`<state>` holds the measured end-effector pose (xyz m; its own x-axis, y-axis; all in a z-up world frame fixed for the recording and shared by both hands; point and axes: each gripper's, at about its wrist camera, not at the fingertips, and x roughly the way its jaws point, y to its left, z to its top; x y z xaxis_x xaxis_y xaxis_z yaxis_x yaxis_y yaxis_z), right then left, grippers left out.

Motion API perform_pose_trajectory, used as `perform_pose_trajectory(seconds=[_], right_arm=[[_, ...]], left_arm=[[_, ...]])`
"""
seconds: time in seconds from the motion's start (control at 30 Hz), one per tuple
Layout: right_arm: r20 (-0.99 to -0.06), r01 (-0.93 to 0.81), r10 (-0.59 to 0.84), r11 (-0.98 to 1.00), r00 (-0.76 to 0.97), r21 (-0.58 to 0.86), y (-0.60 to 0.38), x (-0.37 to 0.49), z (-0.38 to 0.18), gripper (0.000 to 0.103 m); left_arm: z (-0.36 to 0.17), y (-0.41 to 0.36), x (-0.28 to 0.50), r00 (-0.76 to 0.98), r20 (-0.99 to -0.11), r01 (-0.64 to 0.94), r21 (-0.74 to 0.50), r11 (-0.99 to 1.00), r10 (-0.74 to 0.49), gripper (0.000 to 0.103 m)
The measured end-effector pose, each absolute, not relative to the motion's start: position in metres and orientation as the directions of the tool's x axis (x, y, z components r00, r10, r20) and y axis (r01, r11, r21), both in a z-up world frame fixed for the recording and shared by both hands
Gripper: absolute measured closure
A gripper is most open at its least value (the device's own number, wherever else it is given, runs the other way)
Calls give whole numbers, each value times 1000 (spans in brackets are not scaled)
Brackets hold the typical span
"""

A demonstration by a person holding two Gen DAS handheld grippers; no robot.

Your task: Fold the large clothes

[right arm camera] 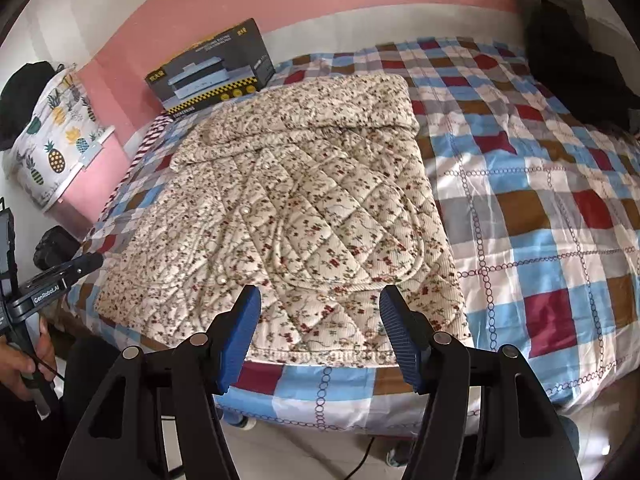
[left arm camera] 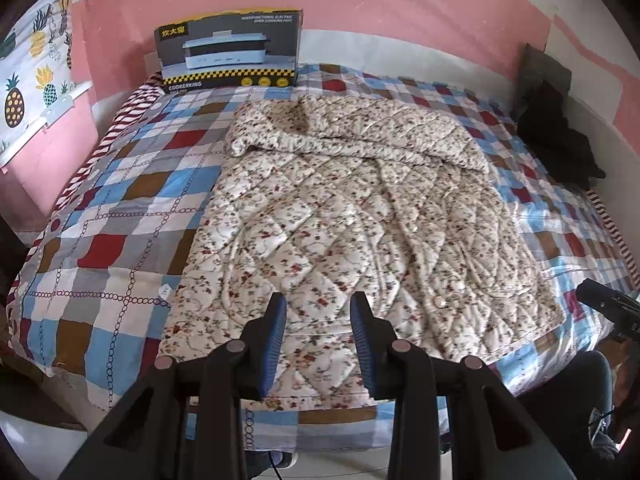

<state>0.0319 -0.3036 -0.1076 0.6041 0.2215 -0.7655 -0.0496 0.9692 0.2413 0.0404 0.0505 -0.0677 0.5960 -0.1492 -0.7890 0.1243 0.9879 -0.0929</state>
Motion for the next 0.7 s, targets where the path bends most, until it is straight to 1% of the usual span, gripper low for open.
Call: perform_pose_trajectory(seconds=[0.13,0.37,0.5,0.6,0.63,0.7], right_arm=[[-785,-20,216,968,581,252,-313,40,-122,41],[-817,48,203,962,540,270,-341,59,-148,41],[-828,90,183,959,529,270,-363,71,-161,41],[-836,127,180,951,518,284,-382,80,-172,41],[-836,138,187,945,515,296,-389,83,-176,41],[-841,159,202,934,502,320,-399,88,-184,41]], left_arm=[[-81,60,50,577,-806,101,-92,991,-134,67],[-108,97,74,553,-827,25,-103,994,-99,51],[-129,131,91,517,-853,-52,-104,993,-62,51],[-143,154,101,493,-868,-100,-129,987,-63,50],[-147,160,104,486,-872,-107,-136,985,-67,49],[-157,169,108,467,-879,-122,-165,979,-90,44]])
